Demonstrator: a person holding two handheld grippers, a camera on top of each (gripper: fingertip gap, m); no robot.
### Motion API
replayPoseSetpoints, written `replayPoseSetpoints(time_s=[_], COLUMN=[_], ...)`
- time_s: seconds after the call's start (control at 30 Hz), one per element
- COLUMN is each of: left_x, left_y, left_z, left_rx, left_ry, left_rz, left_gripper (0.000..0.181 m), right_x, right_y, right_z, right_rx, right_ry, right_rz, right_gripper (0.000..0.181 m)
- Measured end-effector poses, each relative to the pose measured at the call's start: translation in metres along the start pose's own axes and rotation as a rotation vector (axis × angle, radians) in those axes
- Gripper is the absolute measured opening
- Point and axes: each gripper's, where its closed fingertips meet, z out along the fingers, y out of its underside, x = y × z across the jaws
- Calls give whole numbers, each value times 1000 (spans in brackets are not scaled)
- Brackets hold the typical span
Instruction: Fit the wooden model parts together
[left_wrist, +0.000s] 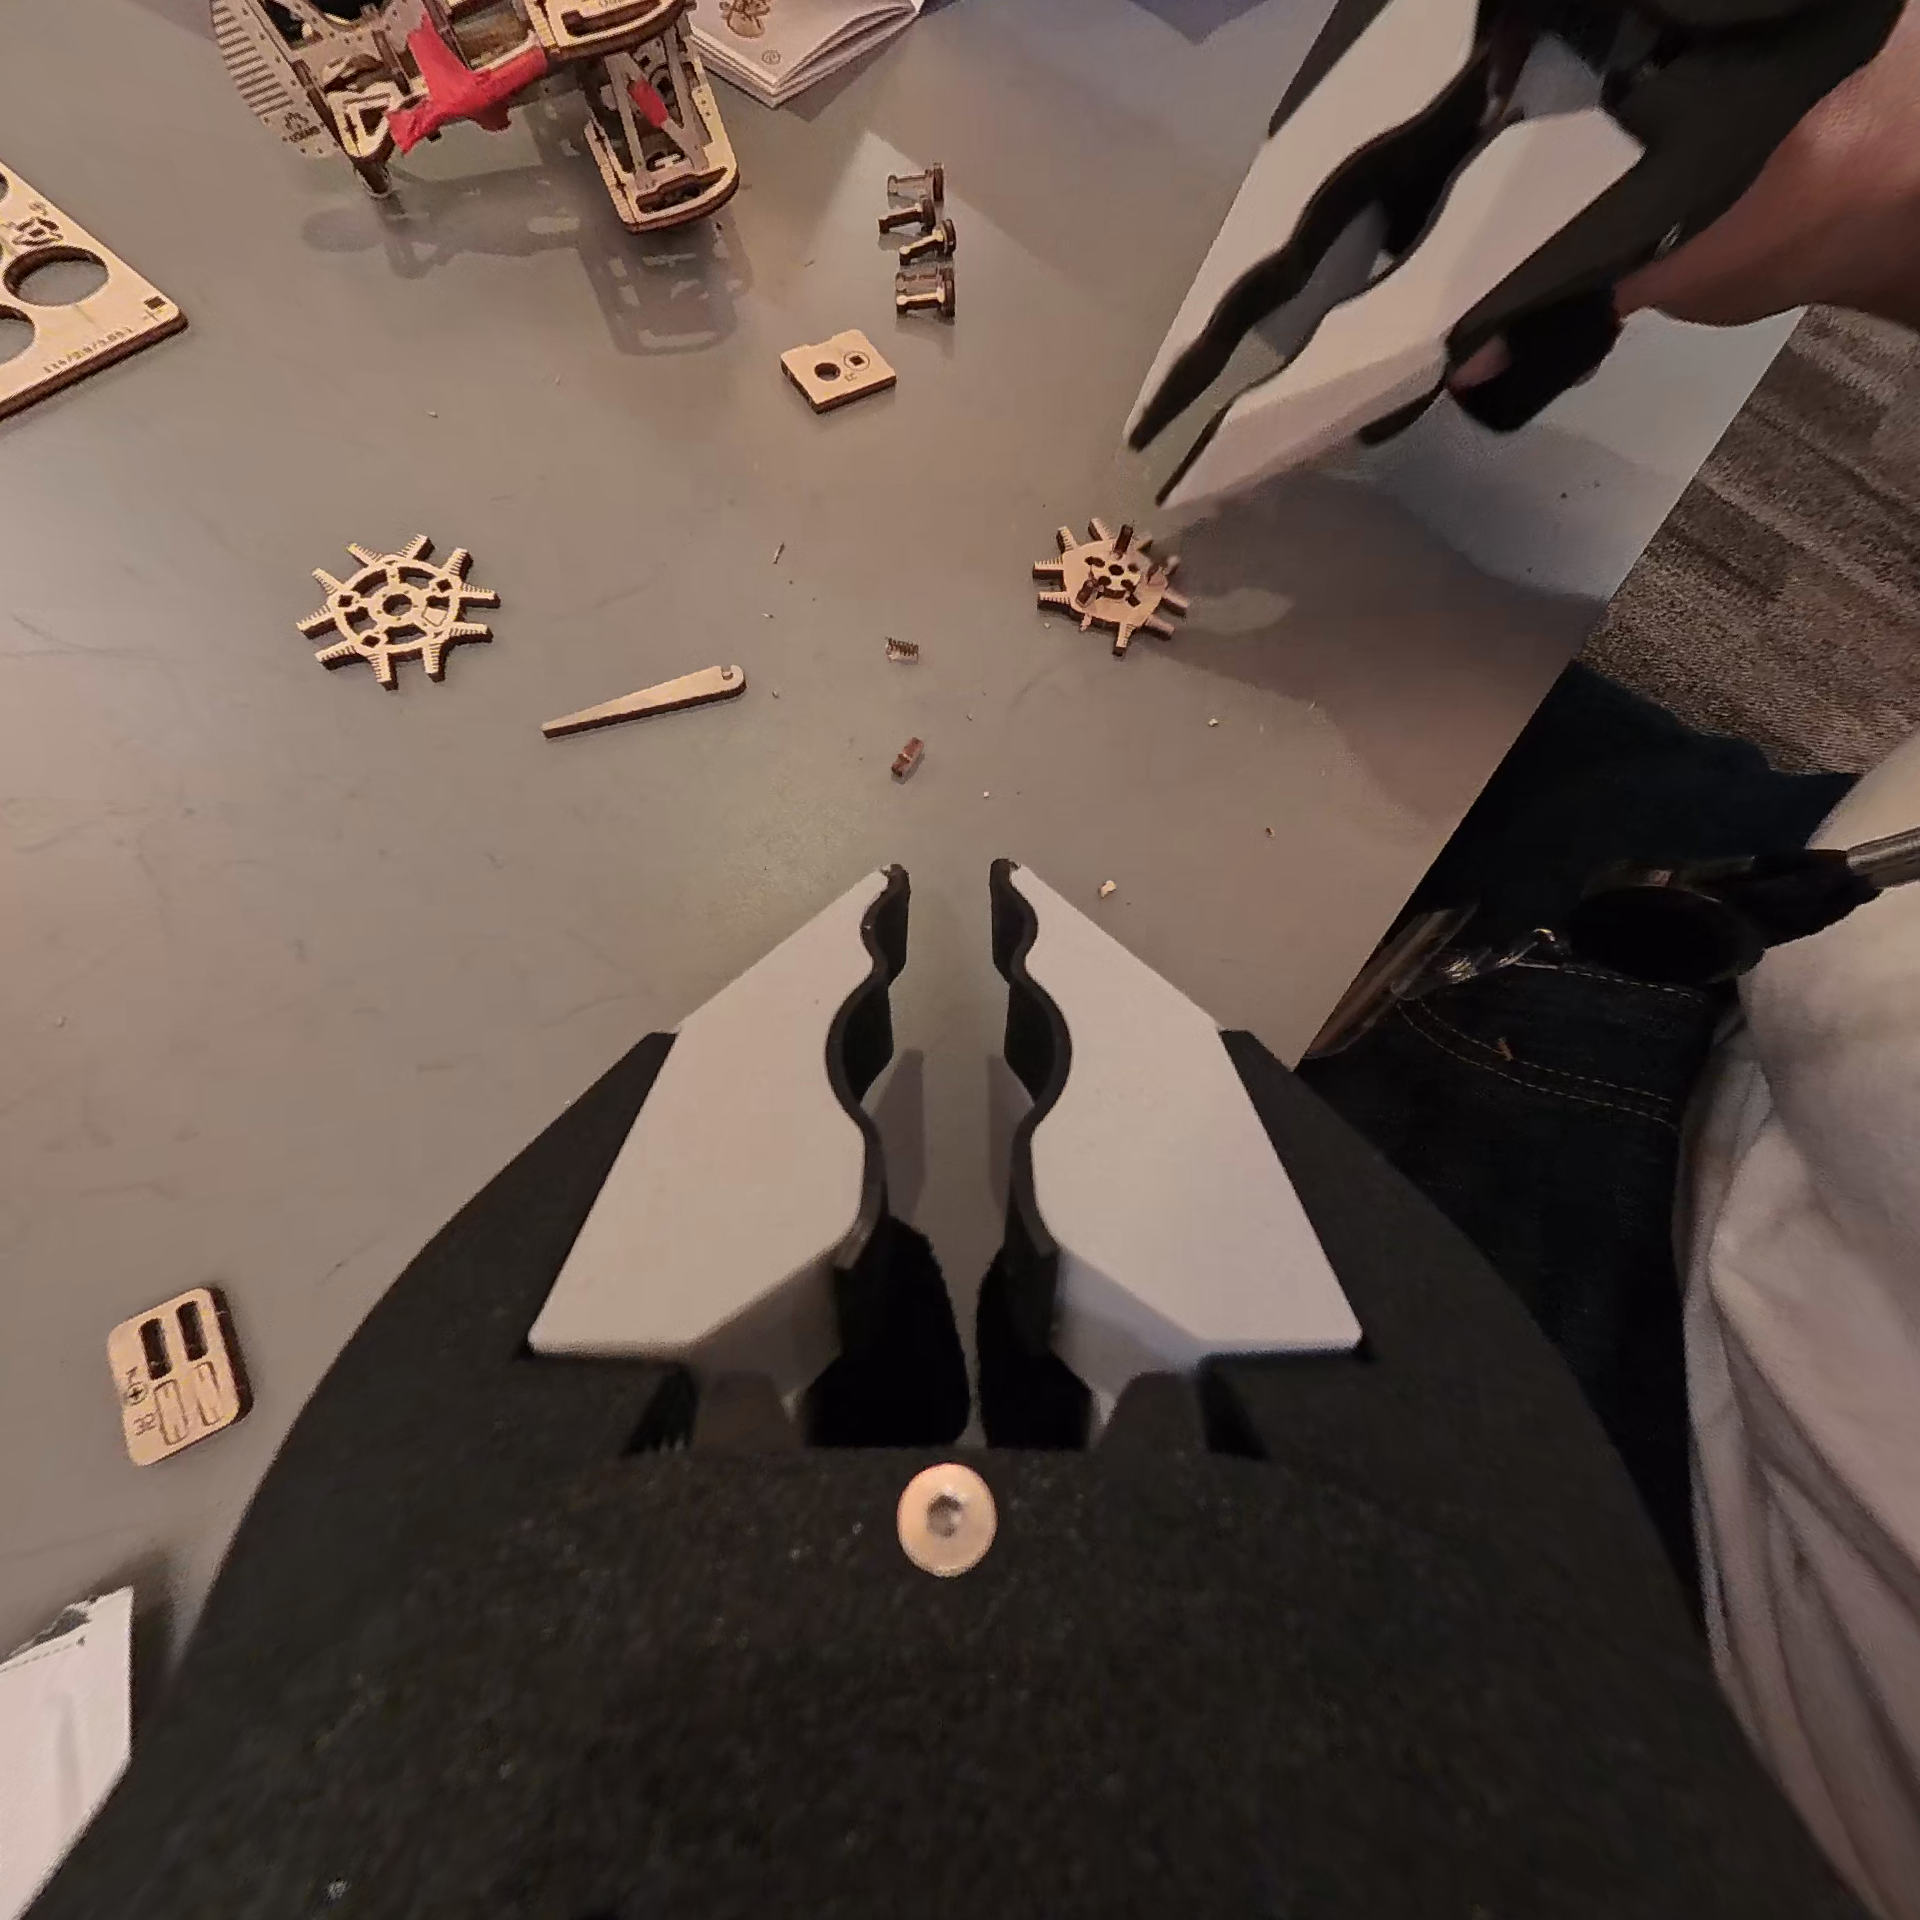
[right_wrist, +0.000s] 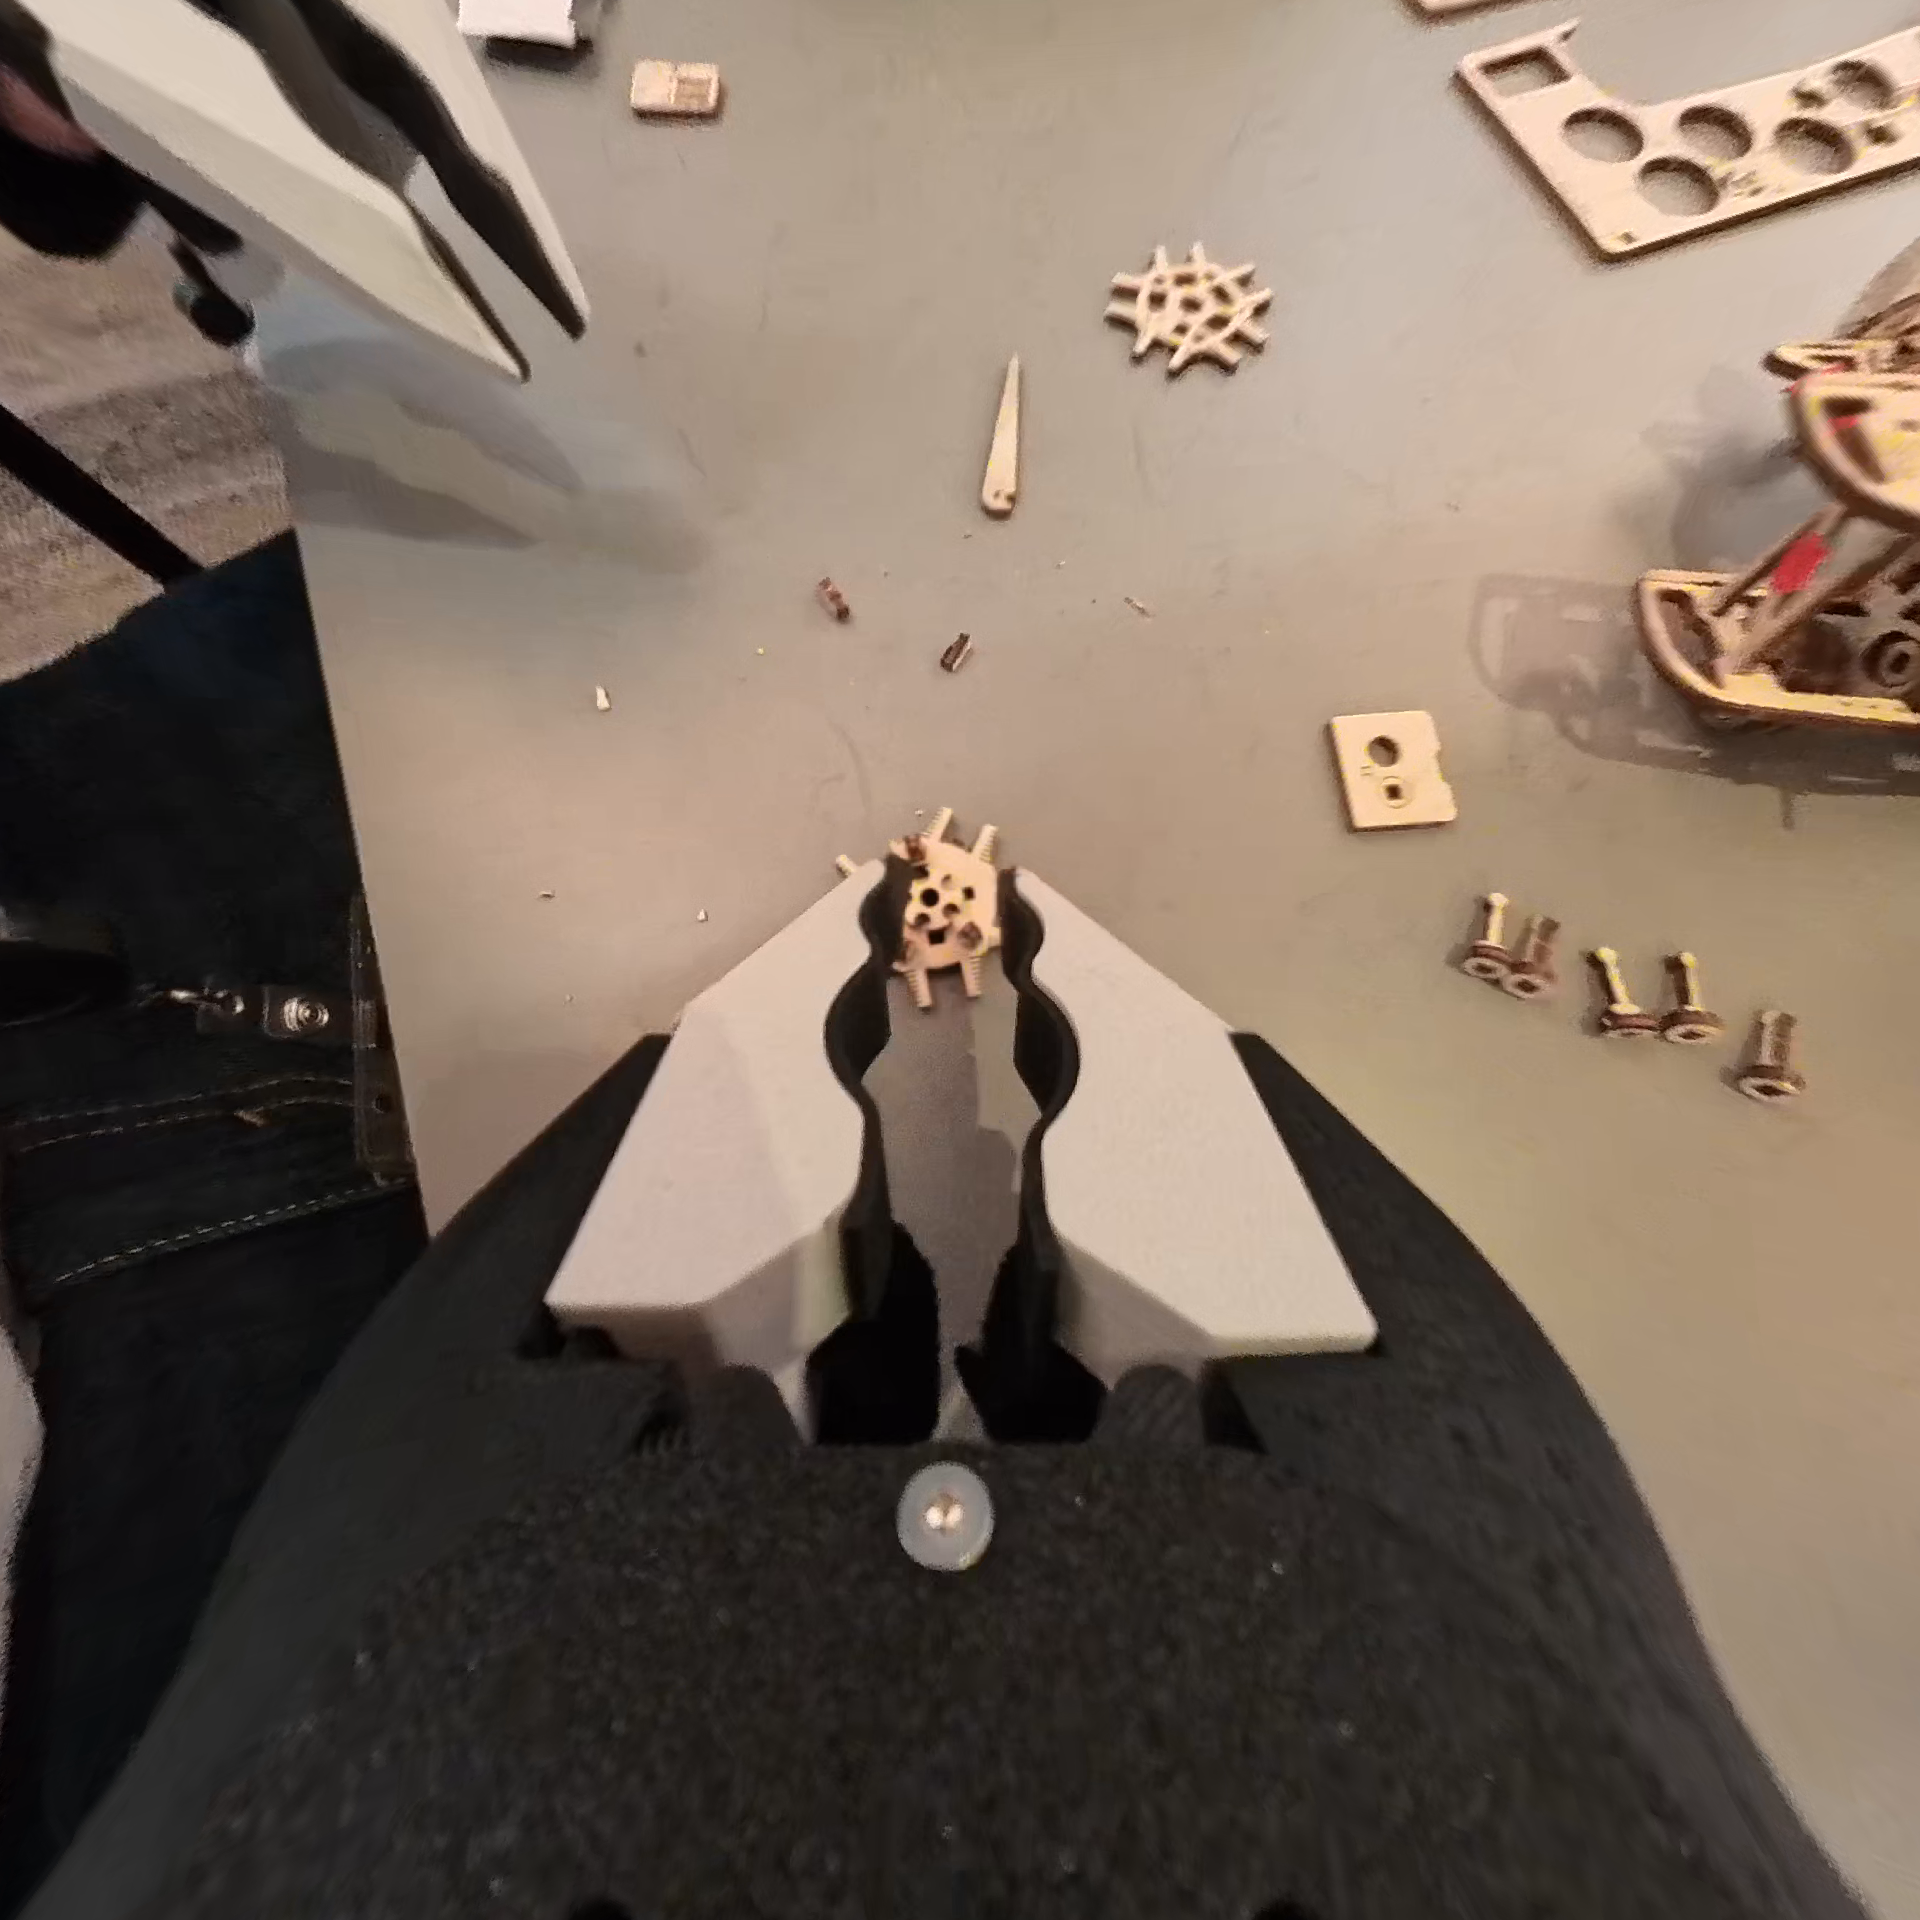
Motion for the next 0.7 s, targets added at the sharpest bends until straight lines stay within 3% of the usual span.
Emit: replayPoseSetpoints(time_s=[0.33, 0.6, 0.7], left_x=[-12, -23, -19], left_y=[9, 4, 2], left_z=[11, 20, 25], left_rx=[-17, 14, 41], left_ry=[-27, -53, -20], left_rz=[-60, -97, -119], left_gripper=[17, 18, 22], right_x=[40, 12, 18], right_y=[4, 17, 29], right_z=[-45, -53, -55], right_rx=[238, 274, 206], right_ry=[-56, -27, -13], right_rz=[291, 420, 390], right_gripper=[23, 25, 25])
